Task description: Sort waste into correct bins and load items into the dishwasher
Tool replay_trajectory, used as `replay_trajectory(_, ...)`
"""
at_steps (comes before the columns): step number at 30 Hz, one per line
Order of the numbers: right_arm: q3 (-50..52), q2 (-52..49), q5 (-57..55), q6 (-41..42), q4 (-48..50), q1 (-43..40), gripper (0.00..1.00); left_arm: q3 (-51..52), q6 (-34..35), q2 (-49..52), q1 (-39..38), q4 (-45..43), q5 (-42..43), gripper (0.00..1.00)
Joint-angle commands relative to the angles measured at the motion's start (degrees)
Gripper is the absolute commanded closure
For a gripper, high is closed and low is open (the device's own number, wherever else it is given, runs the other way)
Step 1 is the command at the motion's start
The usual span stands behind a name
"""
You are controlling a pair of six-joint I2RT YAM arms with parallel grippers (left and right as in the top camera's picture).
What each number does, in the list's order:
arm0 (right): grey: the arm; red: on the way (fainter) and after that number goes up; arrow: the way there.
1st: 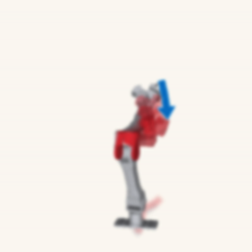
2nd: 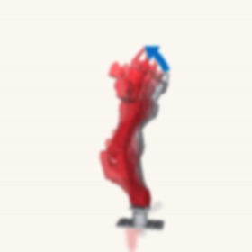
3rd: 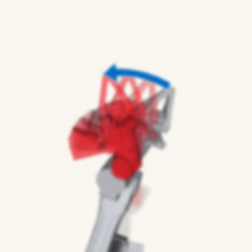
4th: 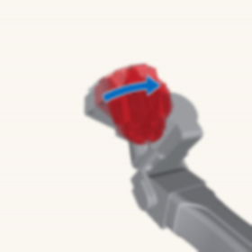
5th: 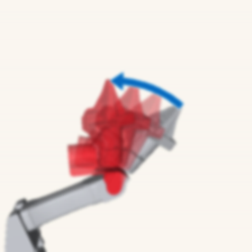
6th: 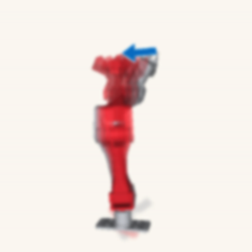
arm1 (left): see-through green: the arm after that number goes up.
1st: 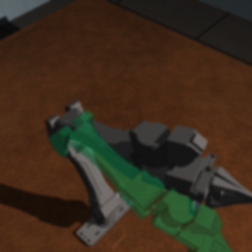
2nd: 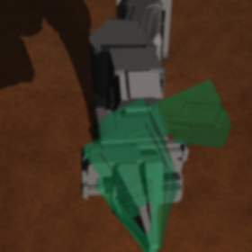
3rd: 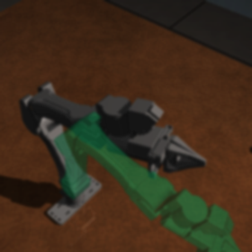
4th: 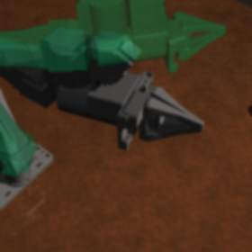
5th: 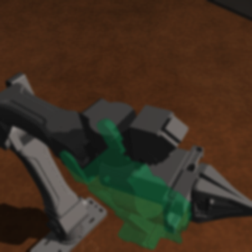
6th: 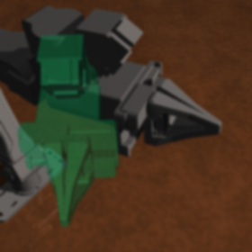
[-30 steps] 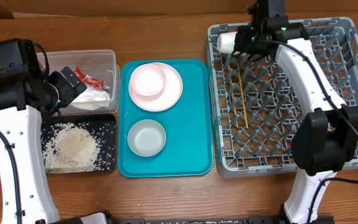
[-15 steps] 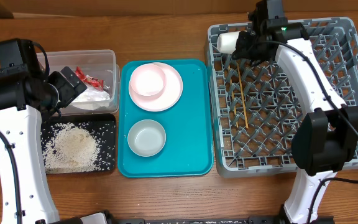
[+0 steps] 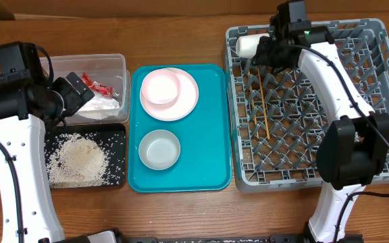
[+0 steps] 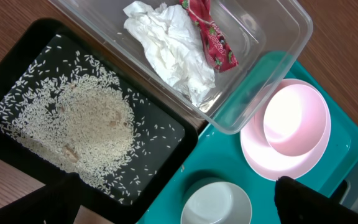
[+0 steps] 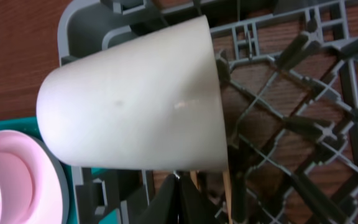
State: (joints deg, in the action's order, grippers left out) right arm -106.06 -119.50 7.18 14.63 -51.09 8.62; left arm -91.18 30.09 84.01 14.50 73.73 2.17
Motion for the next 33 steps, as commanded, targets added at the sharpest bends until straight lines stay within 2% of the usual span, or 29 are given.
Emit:
replay_trajectory(1,1.77,-0.33,-0.55,0.39,1.99,0.00,0.96,0.15,0.15,0.26,0.11,-0.07,0.20,0.00)
replay_trajectory(9,2.58,-0.31,-0.52,0.35,6.08,0.00,0.96,0.15,0.15,0.26,0.11,-0.07,0.22,0.00)
replay_trajectory(21,-0.70,1.73,1.16,-1.66,6.45,0.00,0.96,0.15,0.15,0.26,0.11,-0.07,0.20,0.00)
replay_trajectory(28,-0.94,2.62,-9.31,-0.94,11.04,-0.46,0.96,0.15,0.15,0.26,0.11,-0.07,0.20,0.00)
replay_trajectory(33,-0.94,1.73,-10.14,-0.94,12.24,-1.53,0.96,0.15,0.15,0.26,0.11,-0.07,0.22,0.00)
